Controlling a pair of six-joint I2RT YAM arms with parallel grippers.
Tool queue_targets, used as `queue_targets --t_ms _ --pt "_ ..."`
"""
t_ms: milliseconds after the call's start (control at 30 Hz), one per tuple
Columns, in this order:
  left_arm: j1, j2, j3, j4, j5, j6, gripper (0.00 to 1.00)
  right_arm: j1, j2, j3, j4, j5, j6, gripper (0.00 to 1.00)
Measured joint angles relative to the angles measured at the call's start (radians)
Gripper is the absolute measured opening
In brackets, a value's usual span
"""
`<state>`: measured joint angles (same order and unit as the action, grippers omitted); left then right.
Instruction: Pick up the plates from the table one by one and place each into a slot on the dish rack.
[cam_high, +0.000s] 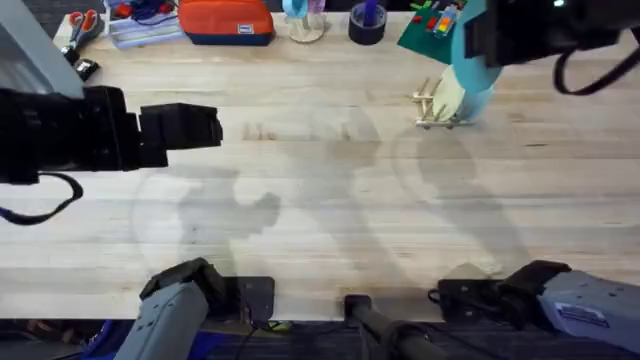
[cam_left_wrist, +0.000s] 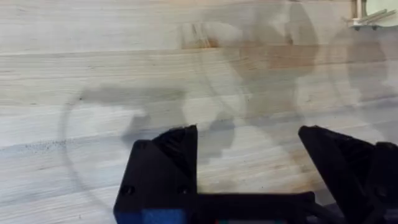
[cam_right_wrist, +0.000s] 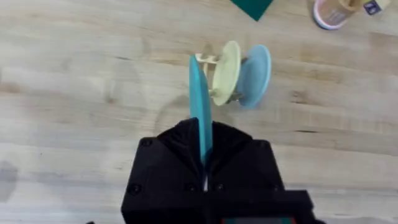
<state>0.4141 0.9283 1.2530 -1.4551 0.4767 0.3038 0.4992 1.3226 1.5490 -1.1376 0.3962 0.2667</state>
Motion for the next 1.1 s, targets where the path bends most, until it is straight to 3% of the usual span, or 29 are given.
queue_targets --t_ms 367,867,1100 --pt "0.000 0.000 0.000 0.000 0.000 0.000 0.993 -0.086 -0.044 0.000 -0.001 0.000 0.008 0.032" --pt "0.000 0.000 0.000 0.000 0.000 0.000 0.993 -0.091 -0.044 0.000 -0.002 -0.001 0.026 0.032" --pt "0.000 0.000 0.000 0.000 0.000 0.000 0.994 -0.107 -0.044 0.000 -0.008 -0.099 0.051 0.032"
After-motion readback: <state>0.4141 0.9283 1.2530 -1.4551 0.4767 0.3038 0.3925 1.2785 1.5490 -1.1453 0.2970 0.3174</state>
